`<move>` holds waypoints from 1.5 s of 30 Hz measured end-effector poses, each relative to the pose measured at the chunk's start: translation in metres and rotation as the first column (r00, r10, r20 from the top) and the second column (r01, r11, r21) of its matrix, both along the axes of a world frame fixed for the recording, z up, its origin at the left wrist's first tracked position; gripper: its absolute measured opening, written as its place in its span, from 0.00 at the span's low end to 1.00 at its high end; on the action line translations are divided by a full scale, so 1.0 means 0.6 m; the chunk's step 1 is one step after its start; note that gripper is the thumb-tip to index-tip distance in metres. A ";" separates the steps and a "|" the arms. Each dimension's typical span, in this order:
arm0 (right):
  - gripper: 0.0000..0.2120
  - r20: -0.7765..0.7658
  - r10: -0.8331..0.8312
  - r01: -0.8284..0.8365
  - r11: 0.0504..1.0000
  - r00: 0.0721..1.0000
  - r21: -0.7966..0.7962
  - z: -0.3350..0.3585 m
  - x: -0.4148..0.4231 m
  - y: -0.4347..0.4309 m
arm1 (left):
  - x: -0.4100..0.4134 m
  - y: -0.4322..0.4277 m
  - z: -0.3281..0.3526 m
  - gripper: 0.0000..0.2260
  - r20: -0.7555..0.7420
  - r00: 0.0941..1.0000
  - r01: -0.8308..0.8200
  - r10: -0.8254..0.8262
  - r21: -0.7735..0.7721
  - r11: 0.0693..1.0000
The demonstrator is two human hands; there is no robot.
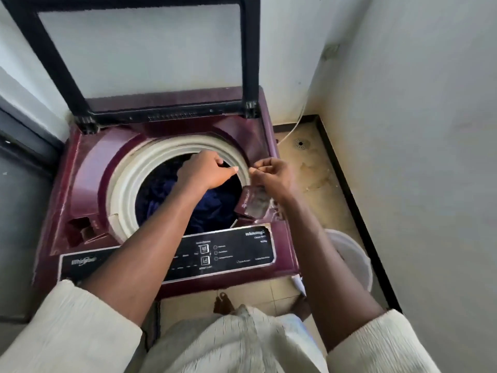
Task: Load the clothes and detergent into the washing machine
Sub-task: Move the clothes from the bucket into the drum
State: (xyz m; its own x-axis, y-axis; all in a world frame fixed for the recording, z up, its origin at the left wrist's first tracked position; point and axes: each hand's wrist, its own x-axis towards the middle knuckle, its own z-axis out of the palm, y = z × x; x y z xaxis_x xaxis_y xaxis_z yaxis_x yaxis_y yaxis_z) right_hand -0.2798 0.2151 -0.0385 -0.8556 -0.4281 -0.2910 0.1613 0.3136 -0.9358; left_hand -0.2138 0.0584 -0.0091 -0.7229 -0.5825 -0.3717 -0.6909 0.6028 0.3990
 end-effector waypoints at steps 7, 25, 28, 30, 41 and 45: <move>0.07 -0.003 -0.287 0.286 0.953 0.958 0.096 -0.039 -0.060 0.194 | -0.143 0.256 -0.046 0.06 -0.275 0.915 0.335 -0.296 0.108 0.936; 0.23 0.611 -0.601 0.347 0.798 0.515 0.493 -0.827 -0.092 0.683 | -0.233 0.628 -0.835 0.32 0.494 0.847 -0.160 -0.197 0.589 0.792; 0.36 0.623 -0.525 0.231 0.839 0.580 0.493 -0.988 -0.118 0.681 | -0.235 0.643 -0.989 0.49 0.596 0.803 -0.356 0.021 0.451 0.818; 0.44 0.591 -0.546 0.252 0.824 0.593 0.508 -1.075 -0.130 0.676 | -0.231 0.655 -1.080 0.58 0.628 0.773 -0.392 0.087 0.365 0.845; 0.66 0.547 -0.662 0.270 0.729 0.513 0.629 -1.215 -0.137 0.651 | -0.236 0.619 -1.231 0.41 0.686 0.721 -0.665 0.099 0.644 0.379; 0.57 0.571 -0.664 0.234 0.726 0.482 0.647 -1.224 -0.151 0.657 | -0.232 0.608 -1.232 0.31 0.772 0.630 -0.738 0.089 0.558 0.381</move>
